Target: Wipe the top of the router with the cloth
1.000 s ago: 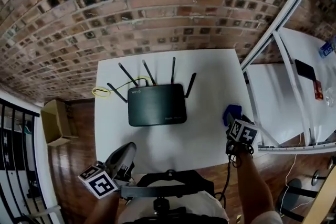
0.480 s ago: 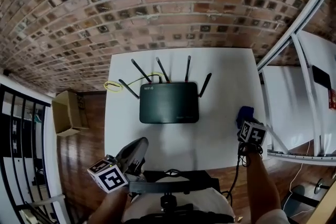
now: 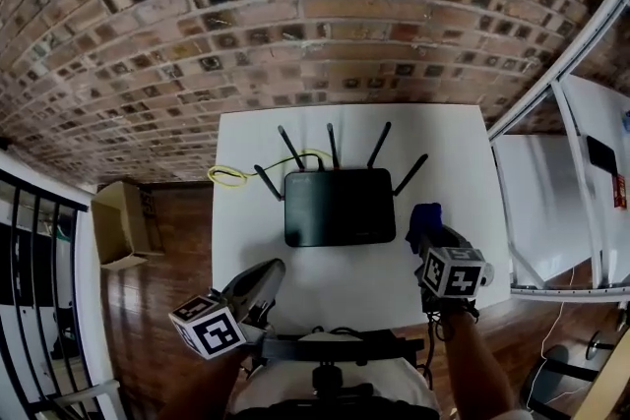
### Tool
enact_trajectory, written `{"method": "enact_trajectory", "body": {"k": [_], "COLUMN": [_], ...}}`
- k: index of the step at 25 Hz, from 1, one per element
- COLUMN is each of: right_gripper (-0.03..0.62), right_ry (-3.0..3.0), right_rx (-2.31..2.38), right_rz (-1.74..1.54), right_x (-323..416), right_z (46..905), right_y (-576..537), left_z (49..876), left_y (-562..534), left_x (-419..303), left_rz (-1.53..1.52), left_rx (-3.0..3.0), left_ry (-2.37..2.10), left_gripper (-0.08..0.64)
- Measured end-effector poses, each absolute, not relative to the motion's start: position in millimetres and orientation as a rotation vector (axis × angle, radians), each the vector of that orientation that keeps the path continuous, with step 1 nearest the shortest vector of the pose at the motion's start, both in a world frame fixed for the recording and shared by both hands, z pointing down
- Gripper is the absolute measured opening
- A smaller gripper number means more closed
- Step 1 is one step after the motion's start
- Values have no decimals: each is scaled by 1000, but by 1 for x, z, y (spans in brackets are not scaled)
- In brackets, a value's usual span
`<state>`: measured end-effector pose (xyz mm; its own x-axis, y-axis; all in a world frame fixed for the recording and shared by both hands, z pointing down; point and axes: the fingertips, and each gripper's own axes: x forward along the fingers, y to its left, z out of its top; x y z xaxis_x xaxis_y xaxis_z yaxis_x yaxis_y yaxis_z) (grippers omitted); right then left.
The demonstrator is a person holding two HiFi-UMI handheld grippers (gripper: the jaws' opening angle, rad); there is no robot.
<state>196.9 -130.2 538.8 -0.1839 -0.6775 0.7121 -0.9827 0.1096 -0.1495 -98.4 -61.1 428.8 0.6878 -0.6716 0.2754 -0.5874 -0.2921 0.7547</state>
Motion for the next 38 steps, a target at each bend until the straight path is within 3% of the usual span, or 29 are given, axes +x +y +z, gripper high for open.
{"method": "enact_trajectory", "body": {"k": [12, 20, 26, 38], "right_gripper": [144, 144, 144, 144], "right_ry": [-2157, -2131, -2062, -1971], "right_rx": [1232, 1038, 1015, 1218], "right_rz": [741, 700, 737, 855], "right_x": [-27, -107, -103, -10], "right_z": [518, 545, 571, 568], "right_y": [-206, -230, -233, -240], "left_z": [427, 428, 447, 437], "left_y": [-70, -58, -48, -57], "left_x": [-154, -169, -184, -157], "left_rz": [-164, -165, -119, -117], "left_rx": [1991, 1943, 2034, 1979], "left_ry": [-983, -1031, -1064, -1037], "left_gripper": [25, 25, 25, 25]}}
